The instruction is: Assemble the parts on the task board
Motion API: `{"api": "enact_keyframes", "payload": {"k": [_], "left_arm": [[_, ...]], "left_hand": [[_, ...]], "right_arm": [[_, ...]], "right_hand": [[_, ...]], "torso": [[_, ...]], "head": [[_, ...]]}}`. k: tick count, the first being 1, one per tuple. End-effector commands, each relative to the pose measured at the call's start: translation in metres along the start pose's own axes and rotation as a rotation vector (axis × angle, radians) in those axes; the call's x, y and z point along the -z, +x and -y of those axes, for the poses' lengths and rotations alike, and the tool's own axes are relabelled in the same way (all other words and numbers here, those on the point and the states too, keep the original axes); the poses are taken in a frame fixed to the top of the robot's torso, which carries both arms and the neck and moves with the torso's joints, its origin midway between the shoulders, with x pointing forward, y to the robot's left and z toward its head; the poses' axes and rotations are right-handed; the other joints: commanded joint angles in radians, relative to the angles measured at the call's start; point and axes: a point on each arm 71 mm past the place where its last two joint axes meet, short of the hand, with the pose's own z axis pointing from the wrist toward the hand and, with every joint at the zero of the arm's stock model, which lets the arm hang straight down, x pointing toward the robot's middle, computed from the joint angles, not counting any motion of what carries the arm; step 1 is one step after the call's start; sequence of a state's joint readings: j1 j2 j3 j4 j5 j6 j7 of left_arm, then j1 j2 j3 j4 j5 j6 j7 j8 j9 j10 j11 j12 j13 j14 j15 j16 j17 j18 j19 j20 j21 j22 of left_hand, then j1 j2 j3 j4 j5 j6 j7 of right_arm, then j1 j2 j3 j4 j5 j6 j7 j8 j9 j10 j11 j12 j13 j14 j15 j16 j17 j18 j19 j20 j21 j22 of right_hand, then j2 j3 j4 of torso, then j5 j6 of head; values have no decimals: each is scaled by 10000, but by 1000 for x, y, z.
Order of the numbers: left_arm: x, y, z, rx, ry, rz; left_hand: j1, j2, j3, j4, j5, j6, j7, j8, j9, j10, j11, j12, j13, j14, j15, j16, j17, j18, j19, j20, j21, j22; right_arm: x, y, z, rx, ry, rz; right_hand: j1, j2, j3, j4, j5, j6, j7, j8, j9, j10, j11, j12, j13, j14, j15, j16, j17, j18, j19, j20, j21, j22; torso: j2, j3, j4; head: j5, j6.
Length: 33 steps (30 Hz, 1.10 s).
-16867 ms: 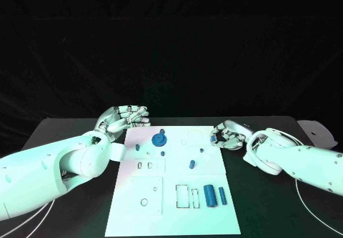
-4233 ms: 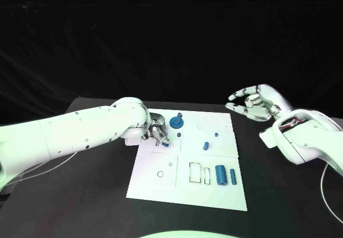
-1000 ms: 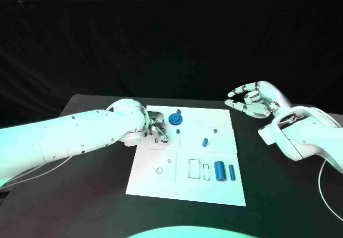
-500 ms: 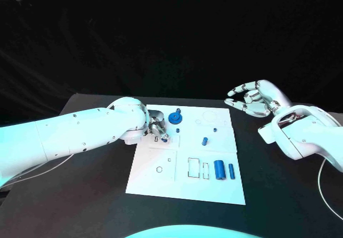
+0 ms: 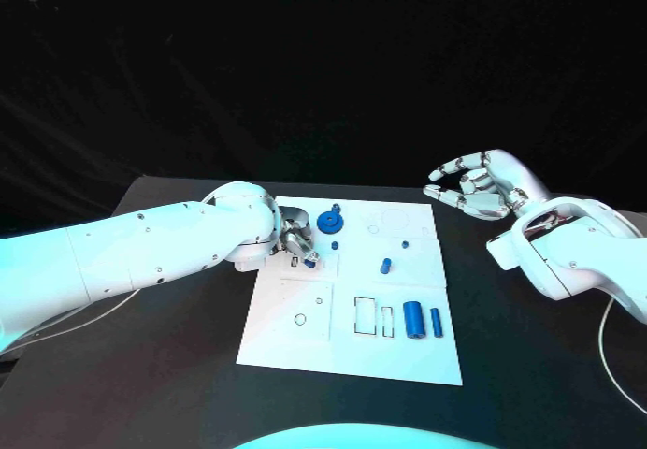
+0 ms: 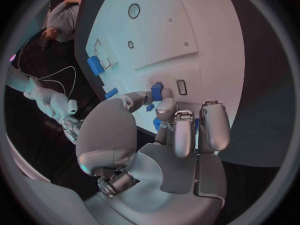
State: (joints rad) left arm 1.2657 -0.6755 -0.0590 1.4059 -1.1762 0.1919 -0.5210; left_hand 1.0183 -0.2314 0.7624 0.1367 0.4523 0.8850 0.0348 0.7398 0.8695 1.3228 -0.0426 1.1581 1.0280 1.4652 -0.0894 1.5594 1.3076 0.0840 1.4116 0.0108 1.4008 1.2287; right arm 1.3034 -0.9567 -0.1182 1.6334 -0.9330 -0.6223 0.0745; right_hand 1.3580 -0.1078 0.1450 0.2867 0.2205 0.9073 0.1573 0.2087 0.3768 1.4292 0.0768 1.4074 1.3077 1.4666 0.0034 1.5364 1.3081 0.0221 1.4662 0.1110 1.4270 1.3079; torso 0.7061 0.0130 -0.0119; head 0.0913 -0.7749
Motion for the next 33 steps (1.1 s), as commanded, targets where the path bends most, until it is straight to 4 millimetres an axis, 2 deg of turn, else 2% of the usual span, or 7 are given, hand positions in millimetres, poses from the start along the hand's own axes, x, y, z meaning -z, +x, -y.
{"api": "enact_keyframes", "payload": {"k": [1, 9, 25, 33], "left_arm": [[-2, 8, 1, -92, 37, -488], [-2, 8, 1, -116, 29, -531], [-2, 8, 0, -184, 5, -636], [-2, 8, 0, -213, -8, -678]], "left_hand": [[-1, 105, 317, -408, -49, 100, -76, -52, 11, 85, 10, 38, 13, 1028, -73, 48, 2539, -145, 56, 10, 60, 6], [-129, 85, 6, -185, -68, 181, -95, -92, 10, 91, -5, 65, 42, 1030, -87, 52, 2544, -147, 67, -2, 54, 15], [-448, 142, -833, 497, -83, 378, -119, -175, 21, 151, -24, 182, 168, 1048, -104, 95, 2605, -173, 142, -12, 96, 140], [-500, 153, -1068, 660, -90, 444, -134, -162, 45, 178, -35, 223, 214, 1056, -111, 114, 2632, -180, 162, -15, 111, 179]], "right_arm": [[0, 1, -1, 7, -108, -52], [0, 0, -1, 5, -103, -38], [0, 0, 0, -7, -109, -13], [1, 0, 0, -10, -104, -5]], "right_hand": [[-110, -18, 45, 8, 48, -57, -20, 31, 14, -13, -51, -68, 1037, 753, -53, -47, 1336, 157, 267, -84, -25, 1551], [-118, -20, 43, 9, 46, -61, -20, 36, 15, -20, -51, -77, 1028, 747, -54, -56, 1308, 159, 262, -85, -35, 1544], [-172, -22, 29, 24, 36, -77, -20, 51, 20, -40, -51, -103, 1004, 738, -55, -71, 1271, 170, 240, -87, -82, 1511], [-218, -19, 18, 32, 28, -88, -21, 64, 24, -55, -50, -122, 986, 730, -56, -84, 1236, 176, 227, -88, -111, 1492]], "torso": [[5, 0, -1], [0, -4, 0], [6, 0, -4], [5, 2, -7]], "head": [[0, -12], [1, -27], [-4, -45], [-7, -75]]}}
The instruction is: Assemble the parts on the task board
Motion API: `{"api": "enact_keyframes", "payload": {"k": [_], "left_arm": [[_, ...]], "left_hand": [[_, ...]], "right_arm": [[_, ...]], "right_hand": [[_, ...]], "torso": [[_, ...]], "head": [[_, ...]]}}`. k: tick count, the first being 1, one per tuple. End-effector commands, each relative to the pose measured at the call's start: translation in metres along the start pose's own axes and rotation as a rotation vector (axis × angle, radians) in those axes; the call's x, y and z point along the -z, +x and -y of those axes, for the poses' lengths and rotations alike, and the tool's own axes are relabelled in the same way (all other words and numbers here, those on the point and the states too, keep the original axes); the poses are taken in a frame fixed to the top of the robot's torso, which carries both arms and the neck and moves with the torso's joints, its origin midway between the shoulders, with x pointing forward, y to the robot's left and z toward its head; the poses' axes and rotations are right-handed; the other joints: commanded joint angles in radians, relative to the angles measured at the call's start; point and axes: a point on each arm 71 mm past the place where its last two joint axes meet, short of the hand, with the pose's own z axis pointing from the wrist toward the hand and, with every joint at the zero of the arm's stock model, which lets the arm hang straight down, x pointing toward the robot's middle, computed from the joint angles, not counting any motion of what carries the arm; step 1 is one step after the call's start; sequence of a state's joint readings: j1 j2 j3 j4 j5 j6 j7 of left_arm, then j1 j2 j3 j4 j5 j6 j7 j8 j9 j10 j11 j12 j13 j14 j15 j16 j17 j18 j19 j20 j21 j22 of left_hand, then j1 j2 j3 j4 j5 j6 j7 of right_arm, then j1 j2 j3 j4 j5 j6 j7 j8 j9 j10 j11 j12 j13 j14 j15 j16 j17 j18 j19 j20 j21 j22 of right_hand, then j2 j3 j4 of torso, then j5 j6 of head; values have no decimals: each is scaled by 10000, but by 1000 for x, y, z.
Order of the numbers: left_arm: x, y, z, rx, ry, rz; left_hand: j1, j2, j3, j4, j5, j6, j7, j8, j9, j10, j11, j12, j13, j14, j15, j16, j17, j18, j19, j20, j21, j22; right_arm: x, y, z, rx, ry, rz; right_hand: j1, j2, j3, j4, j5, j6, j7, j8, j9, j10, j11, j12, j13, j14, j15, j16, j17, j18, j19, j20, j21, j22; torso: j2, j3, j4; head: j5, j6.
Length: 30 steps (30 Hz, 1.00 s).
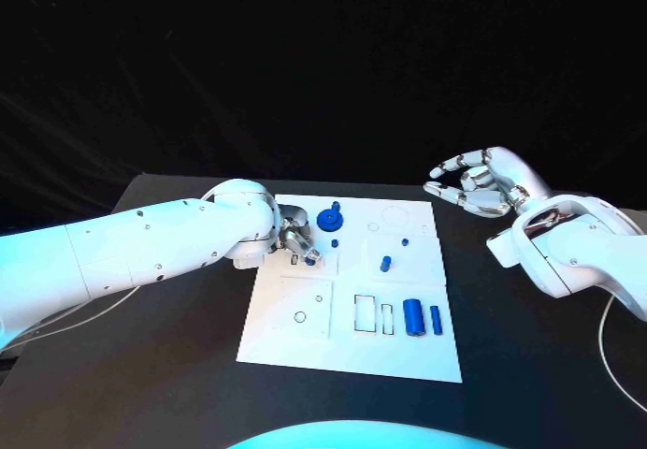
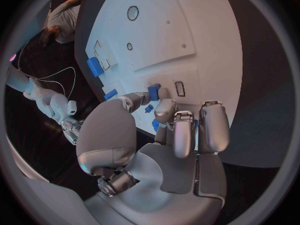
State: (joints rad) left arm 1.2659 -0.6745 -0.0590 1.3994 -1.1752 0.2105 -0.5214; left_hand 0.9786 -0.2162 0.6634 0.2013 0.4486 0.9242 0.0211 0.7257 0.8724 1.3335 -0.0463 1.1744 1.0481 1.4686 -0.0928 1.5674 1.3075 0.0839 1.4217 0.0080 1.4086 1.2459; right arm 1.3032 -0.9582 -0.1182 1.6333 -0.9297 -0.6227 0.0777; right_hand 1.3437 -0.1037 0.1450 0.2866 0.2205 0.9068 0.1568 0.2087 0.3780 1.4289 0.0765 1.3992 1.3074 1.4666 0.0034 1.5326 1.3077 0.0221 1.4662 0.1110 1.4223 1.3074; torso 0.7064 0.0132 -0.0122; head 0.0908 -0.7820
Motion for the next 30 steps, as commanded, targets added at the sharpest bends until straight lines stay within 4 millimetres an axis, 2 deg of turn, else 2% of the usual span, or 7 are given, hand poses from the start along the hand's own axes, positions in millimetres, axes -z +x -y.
{"api": "enact_keyframes", "payload": {"k": [1, 6, 16, 20, 30], "left_arm": [[-1, 8, 2, -150, 43, -528], [-2, 8, 2, -143, 38, -514], [-2, 6, 0, -65, 0, -394], [-1, 5, 0, -42, 7, -354], [1, 4, 1, 62, 66, -180]], "left_hand": [[-108, 2, -97, 28, -52, 55, 3, -22, 17, 71, 2, 60, 14, 1022, -78, 34, 2633, -179, 64, 13, 34, 9], [-152, 0, -279, 157, -54, 71, 3, -32, 27, 68, 1, 58, 8, 1022, -81, 34, 2633, -179, 65, 11, 30, 9], [-317, -14, -1305, 818, -91, 128, 19, -96, 65, 68, 16, 76, 27, 1022, -70, 34, 2633, -183, 78, 14, 23, 33], [-445, -5, -1682, 897, -114, 151, 23, -125, 69, 76, 20, 88, 39, 1022, -67, 34, 2633, -183, 83, 16, 21, 40], [-489, 22, -1818, 902, -165, 159, 20, -139, 69, 82, 19, 98, 49, 1022, -67, 34, 2633, -184, 88, 17, 23, 49]], "right_arm": [[0, 0, -1, 9, -103, -19], [0, 0, -1, 2, -103, -5], [1, -1, 0, -9, -97, 25], [1, -1, 0, -12, -97, 27], [1, -1, 0, -12, -98, 38]], "right_hand": [[-74, -61, 18, 32, 28, -83, -16, 64, 11, -51, -47, -40, 989, 730, -56, -47, 1241, 176, 227, -88, -64, 1496], [-153, -59, -6, 35, -13, -102, -18, 87, 18, -58, -49, -51, 979, 723, -57, -59, 1215, 179, 221, -91, -83, 1485], [-367, -42, -87, 41, -156, -158, -25, 154, 38, -86, -55, -94, 938, 706, -65, -96, 1136, 198, 186, -98, -174, 1428], [-444, -45, -126, 42, -141, -181, -26, 173, 44, -100, -56, -113, 920, 698, -66, -111, 1102, 206, 171, -100, -213, 1403], [-516, -50, -169, 39, -96, -225, -23, 183, 46, -111, -55, -128, 905, 692, -67, -125, 1075, 213, 157, -102, -248, 1381]], "torso": [[2, 0, -5], [1, 1, 0], [-1, -4, 2], [4, -7, 2], [-1, -4, -3]], "head": [[-1, -6], [-11, 8], [-17, 14], [-25, 18], [-23, 48]]}}
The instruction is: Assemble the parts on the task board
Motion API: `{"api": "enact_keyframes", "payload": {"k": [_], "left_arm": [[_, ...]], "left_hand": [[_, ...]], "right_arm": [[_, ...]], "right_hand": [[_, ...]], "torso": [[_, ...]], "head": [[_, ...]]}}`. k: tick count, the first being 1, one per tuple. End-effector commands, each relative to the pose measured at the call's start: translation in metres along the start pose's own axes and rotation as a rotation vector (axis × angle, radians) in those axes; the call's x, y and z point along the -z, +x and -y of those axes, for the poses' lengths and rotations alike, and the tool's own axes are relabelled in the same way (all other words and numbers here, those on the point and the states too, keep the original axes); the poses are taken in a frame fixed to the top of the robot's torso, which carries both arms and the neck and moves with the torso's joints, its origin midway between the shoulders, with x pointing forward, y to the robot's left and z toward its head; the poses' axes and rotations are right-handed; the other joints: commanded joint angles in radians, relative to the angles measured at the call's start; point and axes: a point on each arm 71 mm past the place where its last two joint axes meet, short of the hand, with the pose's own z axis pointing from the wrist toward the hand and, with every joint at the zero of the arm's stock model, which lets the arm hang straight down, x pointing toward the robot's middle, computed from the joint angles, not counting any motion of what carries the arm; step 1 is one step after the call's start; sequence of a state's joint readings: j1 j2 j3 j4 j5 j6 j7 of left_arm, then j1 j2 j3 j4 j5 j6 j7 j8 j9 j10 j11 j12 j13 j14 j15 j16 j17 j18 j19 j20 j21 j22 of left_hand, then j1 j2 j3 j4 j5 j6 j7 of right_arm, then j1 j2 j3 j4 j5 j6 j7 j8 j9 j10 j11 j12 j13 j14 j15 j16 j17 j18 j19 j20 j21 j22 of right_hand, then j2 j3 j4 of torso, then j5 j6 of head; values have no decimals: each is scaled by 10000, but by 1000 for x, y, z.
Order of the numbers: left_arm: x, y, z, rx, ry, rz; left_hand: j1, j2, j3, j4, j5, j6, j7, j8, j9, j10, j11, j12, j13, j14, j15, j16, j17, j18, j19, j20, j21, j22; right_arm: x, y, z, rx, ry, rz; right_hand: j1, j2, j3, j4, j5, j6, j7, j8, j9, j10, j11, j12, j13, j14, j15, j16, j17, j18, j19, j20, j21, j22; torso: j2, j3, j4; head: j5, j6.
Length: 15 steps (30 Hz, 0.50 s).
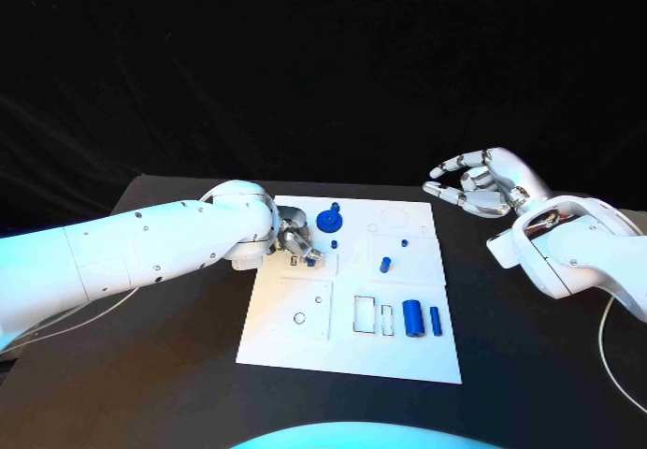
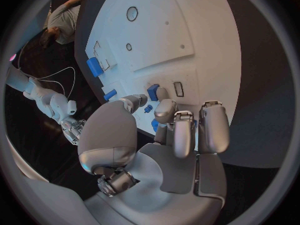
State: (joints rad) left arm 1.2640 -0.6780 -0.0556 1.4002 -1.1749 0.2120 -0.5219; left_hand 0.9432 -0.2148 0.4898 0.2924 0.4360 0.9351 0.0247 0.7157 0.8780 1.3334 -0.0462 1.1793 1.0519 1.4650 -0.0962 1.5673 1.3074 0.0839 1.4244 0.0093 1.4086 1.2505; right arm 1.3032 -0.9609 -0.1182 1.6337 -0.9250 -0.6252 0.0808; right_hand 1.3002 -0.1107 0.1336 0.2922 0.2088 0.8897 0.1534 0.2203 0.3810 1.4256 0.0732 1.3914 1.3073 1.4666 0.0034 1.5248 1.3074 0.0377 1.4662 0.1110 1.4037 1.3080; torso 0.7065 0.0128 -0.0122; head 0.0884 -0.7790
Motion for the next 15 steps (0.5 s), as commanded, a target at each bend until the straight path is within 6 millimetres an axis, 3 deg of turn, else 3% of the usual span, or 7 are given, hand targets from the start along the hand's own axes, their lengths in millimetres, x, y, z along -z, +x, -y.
{"api": "enact_keyframes", "payload": {"k": [1, 10, 15], "left_arm": [[1, 4, 2, 57, 102, -137], [16, -18, 6, 535, 465, 524], [26, -43, 3, 709, 454, 898]], "left_hand": [[-135, 7, -81, -9, -39, 50, -16, -40, 13, 84, 18, 49, 11, 1058, -33, 35, 2634, -185, 61, 4, 24, 2], [216, 6, -303, -53, -19, -177, 42, -190, -3, -156, 64, -227, -325, 1006, -3, -76, 2466, -161, 5, 9, -47, -115], [423, -18, -504, -30, -10, -523, 219, -552, -174, -563, 213, -696, -884, 988, 114, -115, 2408, -131, -82, 72, -151, -280]], "right_arm": [[0, 0, -1, 16, -111, 1], [0, -1, 1, 53, -96, 32], [-1, -1, 2, 50, -56, 49]], "right_hand": [[-81, 20, -55, -17, 20, -53, 11, 67, 16, -78, -23, -50, 906, 692, -67, -47, 1078, 58, 157, -101, -62, 1375], [-104, 24, -66, -16, 36, -63, 11, 72, 18, -80, -23, -53, 903, 690, -67, -51, 1069, 59, 155, -102, -71, 1369], [-104, 24, -66, -16, 36, -63, 11, 72, 18, -80, -23, -53, 903, 690, -67, -51, 1069, 59, 155, -102, -71, 1369]], "torso": [[-3, -1, -2], [-15, 5, 16], [-19, 6, 9]], "head": [[-1, 33], [-8, 174], [8, 215]]}}
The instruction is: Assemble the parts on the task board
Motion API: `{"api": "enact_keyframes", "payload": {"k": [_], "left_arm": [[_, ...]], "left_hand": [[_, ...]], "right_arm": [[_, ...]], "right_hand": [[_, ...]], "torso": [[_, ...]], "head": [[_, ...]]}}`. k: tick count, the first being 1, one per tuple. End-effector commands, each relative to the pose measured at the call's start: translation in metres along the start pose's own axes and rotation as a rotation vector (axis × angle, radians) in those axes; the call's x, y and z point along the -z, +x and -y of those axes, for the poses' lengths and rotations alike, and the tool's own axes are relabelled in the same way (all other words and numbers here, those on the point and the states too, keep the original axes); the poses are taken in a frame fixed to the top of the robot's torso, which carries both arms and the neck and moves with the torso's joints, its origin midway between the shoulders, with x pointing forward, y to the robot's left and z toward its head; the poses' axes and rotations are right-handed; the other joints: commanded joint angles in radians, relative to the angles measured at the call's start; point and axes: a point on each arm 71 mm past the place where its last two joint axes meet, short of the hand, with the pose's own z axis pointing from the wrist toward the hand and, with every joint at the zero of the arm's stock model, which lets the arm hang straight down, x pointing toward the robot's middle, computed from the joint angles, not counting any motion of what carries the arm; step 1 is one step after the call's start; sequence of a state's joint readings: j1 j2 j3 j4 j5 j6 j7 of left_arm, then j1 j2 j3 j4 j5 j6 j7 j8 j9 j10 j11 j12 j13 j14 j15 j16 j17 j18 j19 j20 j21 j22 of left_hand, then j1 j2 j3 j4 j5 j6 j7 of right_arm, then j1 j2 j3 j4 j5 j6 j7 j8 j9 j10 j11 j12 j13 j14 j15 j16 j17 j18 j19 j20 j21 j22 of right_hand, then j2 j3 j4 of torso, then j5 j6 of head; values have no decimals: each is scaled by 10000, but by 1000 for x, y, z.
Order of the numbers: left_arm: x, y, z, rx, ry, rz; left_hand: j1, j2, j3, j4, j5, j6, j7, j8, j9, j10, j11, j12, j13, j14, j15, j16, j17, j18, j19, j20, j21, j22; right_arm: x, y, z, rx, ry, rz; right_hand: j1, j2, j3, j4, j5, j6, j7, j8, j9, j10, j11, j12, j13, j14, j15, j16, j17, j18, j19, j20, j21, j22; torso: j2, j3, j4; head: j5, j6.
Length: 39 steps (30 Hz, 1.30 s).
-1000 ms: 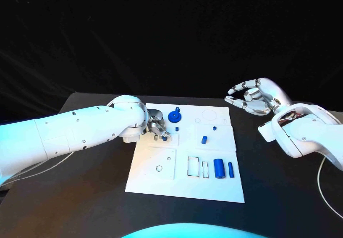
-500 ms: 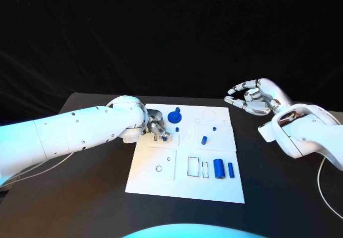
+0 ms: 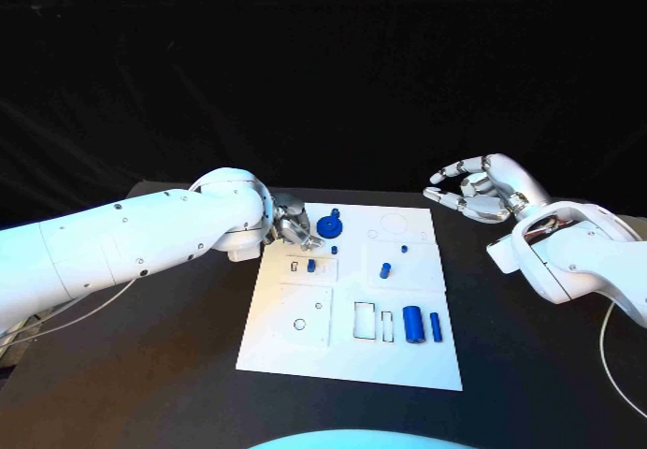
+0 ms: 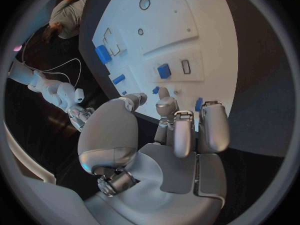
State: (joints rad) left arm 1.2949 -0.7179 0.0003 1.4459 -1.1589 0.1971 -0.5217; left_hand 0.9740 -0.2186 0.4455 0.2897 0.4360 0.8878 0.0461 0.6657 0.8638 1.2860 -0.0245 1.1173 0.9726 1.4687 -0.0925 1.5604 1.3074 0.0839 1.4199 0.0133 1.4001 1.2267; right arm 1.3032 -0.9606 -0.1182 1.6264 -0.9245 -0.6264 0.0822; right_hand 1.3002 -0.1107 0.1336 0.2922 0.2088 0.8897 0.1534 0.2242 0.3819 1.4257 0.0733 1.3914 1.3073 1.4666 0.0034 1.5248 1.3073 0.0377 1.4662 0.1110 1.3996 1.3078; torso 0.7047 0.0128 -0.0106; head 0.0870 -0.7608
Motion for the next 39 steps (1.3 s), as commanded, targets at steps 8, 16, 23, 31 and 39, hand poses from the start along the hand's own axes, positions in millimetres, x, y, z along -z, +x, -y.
{"api": "enact_keyframes", "payload": {"k": [8, 16, 23, 31, 39], "left_arm": [[1, -44, -13, 332, -387, 379], [-15, -56, -24, 169, -980, 339], [-29, -51, -35, -98, -1553, -231], [-38, -46, -41, -164, -1889, -504], [-42, -41, -43, -169, -1974, -720]], "left_hand": [[368, 53, -383, 9, -68, -436, 321, -902, -622, -405, 270, -317, -426, 941, 315, -62, 2385, -83, -172, 218, -219, -265], [484, 40, -468, 5, -81, -461, 384, -1090, -781, -521, 328, -392, -533, 948, 369, -46, 2409, -80, -184, 264, -229, -270], [553, 67, -612, 18, -361, -412, 429, -1243, -935, -630, 375, -441, -628, 936, 417, -67, 2376, -61, -236, 313, -279, -346], [536, 125, -673, 30, -482, -370, 437, -1282, -986, -648, 386, -428, -631, 937, 430, -63, 2382, -58, -247, 327, -287, -352], [521, 146, -704, 29, -540, -350, 437, -1294, -1004, -650, 387, -417, -627, 941, 432, -55, 2394, -57, -249, 331, -287, -351]], "right_arm": [[-1, 0, 0, 7, -55, -15], [-2, 2, 1, -2, -48, -47], [-2, 3, 1, -14, -32, -76], [-2, 3, 1, -26, -32, -93], [-2, 4, 1, -31, -44, -103]], "right_hand": [[-117, 28, -73, -17, 45, -67, 11, 37, 10, -77, -23, -50, 906, 691, -67, -51, 1074, 59, 156, -102, -30, 1372], [-117, 28, -73, -17, 45, -67, 11, 37, 10, -77, -23, -50, 906, 691, -67, -51, 1074, 59, 156, -102, -30, 1372], [-124, 32, -77, -20, 55, -70, 10, 42, 12, -76, -24, -50, 906, 691, -67, -52, 1071, 60, 154, -103, -34, 1370], [-124, 32, -77, -20, 55, -70, 10, 42, 12, -76, -24, -50, 906, 691, -67, -52, 1071, 60, 154, -103, -34, 1370], [-128, 39, -80, -25, 71, -74, 9, 49, 14, -75, -25, -50, 906, 690, -68, -55, 1068, 59, 157, -103, -33, 1372]], "torso": [[21, 1, -17], [34, -1, -18], [38, -2, -34], [28, -4, -7], [25, -5, -17]], "head": [[56, 115], [99, 135], [114, 100], [92, 57], [98, 46]]}}
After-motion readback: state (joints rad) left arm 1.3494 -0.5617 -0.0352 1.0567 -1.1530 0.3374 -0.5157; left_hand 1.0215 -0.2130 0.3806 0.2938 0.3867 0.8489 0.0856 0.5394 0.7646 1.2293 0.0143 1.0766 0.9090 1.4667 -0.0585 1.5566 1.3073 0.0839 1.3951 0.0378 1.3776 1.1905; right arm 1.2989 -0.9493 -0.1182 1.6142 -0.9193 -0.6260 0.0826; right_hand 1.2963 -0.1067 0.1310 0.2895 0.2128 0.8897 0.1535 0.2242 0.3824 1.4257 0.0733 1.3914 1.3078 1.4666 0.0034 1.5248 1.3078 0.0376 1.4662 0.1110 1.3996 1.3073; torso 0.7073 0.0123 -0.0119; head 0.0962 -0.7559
